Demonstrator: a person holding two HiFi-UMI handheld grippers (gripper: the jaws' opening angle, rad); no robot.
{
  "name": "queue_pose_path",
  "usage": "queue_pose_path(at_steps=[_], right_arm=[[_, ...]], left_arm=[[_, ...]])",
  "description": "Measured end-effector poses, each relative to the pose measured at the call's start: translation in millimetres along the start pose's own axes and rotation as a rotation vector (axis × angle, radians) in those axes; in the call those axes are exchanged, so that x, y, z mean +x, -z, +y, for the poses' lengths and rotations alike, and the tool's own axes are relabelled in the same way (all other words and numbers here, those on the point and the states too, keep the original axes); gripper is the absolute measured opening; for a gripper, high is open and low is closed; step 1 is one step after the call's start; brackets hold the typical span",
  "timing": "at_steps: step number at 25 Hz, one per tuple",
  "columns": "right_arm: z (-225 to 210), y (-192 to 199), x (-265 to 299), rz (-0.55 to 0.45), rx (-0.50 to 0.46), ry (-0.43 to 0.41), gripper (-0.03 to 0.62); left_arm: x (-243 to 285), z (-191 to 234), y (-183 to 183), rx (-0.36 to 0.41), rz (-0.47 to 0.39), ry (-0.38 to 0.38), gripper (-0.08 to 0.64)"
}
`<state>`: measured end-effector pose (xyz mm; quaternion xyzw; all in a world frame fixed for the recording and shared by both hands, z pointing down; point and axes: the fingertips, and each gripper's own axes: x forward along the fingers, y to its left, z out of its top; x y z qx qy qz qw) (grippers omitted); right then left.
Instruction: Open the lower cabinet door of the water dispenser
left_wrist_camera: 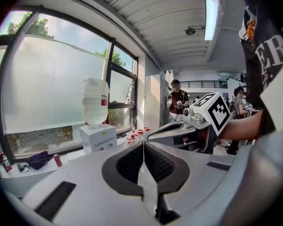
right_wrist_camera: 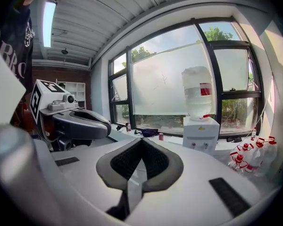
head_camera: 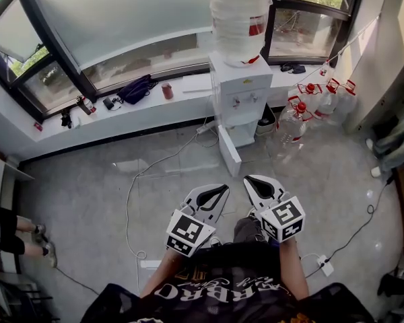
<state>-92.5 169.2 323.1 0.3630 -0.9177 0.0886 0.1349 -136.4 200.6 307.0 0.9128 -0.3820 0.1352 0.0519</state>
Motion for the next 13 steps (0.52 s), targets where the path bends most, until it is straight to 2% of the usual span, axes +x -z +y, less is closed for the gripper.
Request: queue_pose_path(at_steps=[13], right_arm=[[8.4,3.0,-4.1,0.005,-0.015,0.003,0.014]], left_arm=[[-6.5,-2.4,3.0,0.004,-0.008,0.002,0.02]])
